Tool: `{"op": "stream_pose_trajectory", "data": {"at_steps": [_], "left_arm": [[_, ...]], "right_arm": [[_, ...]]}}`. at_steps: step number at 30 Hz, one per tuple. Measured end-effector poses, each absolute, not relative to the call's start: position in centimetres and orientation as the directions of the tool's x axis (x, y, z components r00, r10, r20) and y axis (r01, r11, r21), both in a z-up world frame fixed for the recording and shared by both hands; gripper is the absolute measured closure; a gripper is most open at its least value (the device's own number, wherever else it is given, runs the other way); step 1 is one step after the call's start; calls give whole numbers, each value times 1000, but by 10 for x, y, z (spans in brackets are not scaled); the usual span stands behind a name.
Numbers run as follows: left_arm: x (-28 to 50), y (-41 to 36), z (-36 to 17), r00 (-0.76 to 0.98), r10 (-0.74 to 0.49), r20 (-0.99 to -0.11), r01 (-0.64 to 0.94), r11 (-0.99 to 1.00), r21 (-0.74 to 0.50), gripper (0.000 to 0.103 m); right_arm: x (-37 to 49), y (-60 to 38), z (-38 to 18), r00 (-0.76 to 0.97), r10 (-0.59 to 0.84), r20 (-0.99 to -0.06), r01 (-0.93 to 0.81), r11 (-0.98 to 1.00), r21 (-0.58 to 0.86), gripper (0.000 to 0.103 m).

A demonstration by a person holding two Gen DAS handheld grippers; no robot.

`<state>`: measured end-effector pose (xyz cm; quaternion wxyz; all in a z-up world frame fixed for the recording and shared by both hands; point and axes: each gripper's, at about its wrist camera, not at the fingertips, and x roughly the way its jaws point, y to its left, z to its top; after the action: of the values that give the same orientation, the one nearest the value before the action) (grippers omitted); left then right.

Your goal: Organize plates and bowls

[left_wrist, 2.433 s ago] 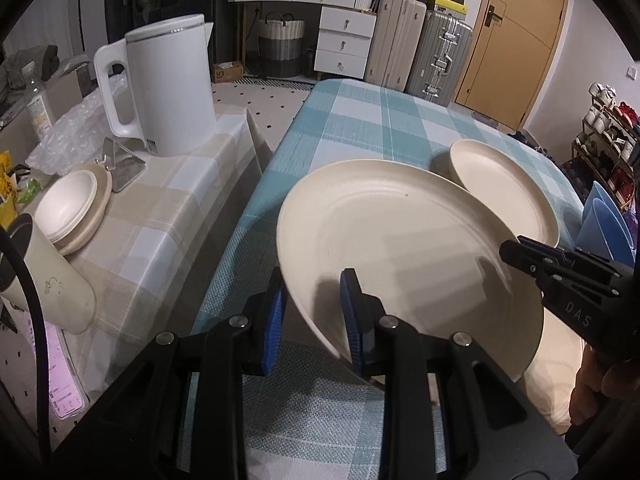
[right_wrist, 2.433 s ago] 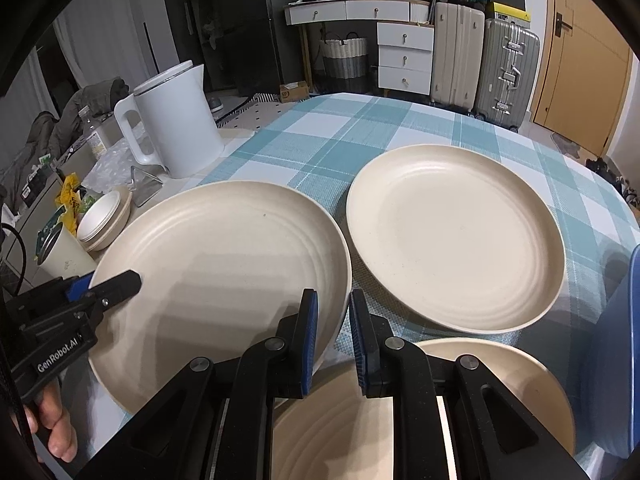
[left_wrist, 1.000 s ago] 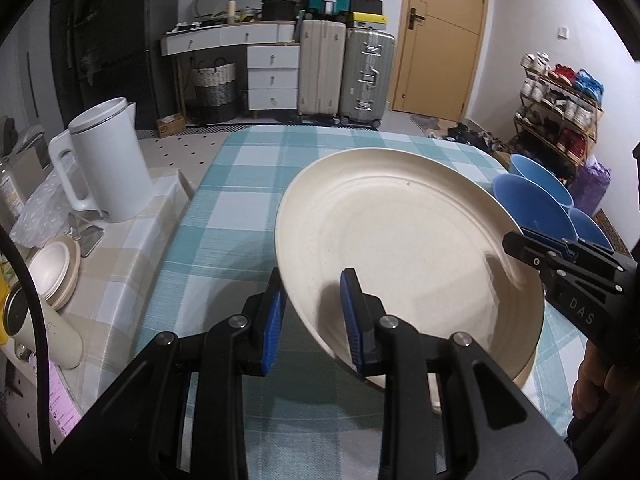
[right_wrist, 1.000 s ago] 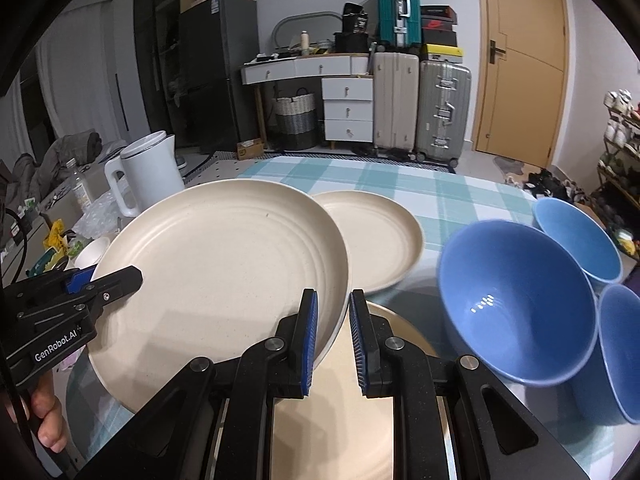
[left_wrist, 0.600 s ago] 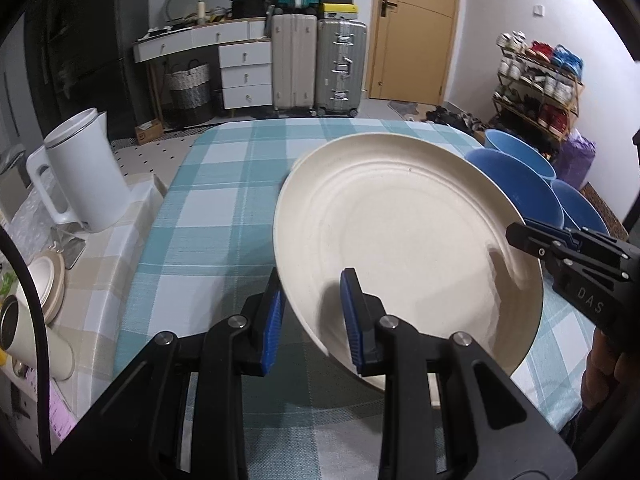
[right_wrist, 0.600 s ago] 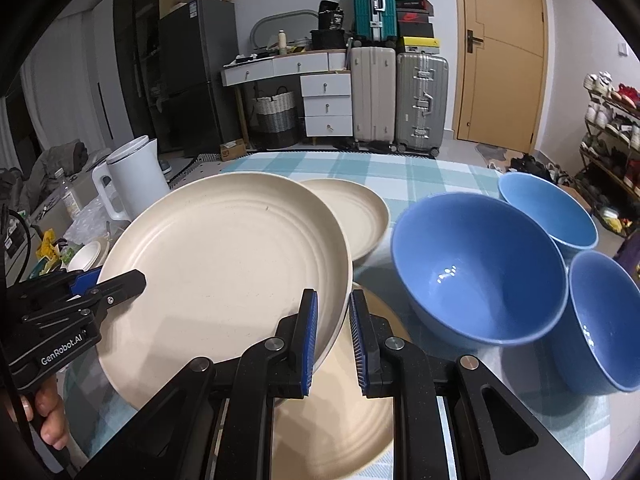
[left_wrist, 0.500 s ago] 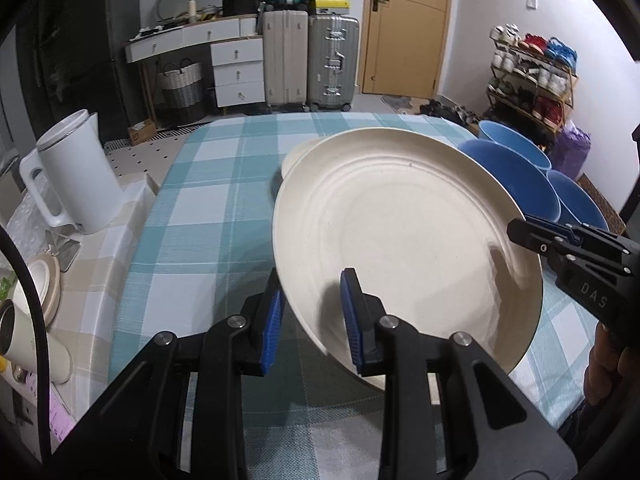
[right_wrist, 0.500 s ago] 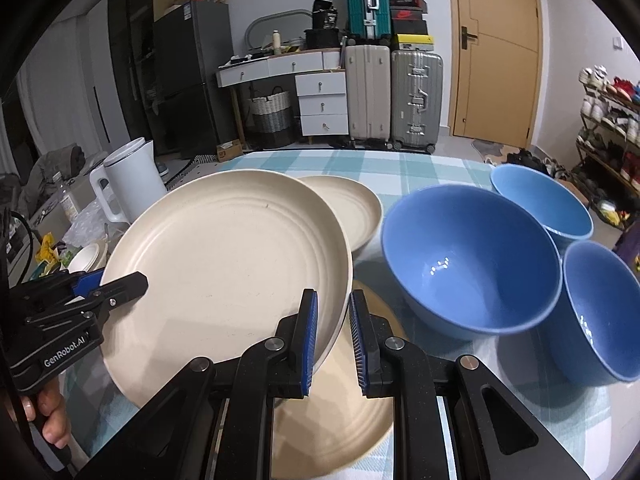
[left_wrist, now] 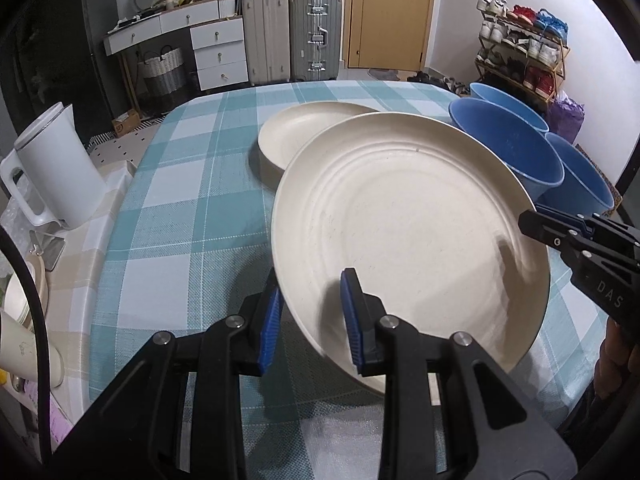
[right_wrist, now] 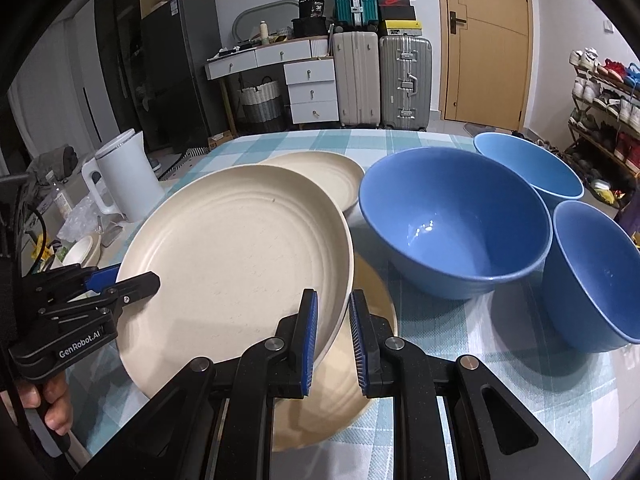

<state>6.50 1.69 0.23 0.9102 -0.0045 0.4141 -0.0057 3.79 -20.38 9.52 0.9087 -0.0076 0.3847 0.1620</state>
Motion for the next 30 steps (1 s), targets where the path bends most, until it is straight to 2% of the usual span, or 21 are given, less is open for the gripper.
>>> {"op": "stream_pose_trajectory", "data": {"at_steps": [30], "left_arm": [[78,-19,-34,599,50,-799,72,991,116,75]], "right_arm": [[30,-213,56,634,192,-749,-225,973,58,84]]}}
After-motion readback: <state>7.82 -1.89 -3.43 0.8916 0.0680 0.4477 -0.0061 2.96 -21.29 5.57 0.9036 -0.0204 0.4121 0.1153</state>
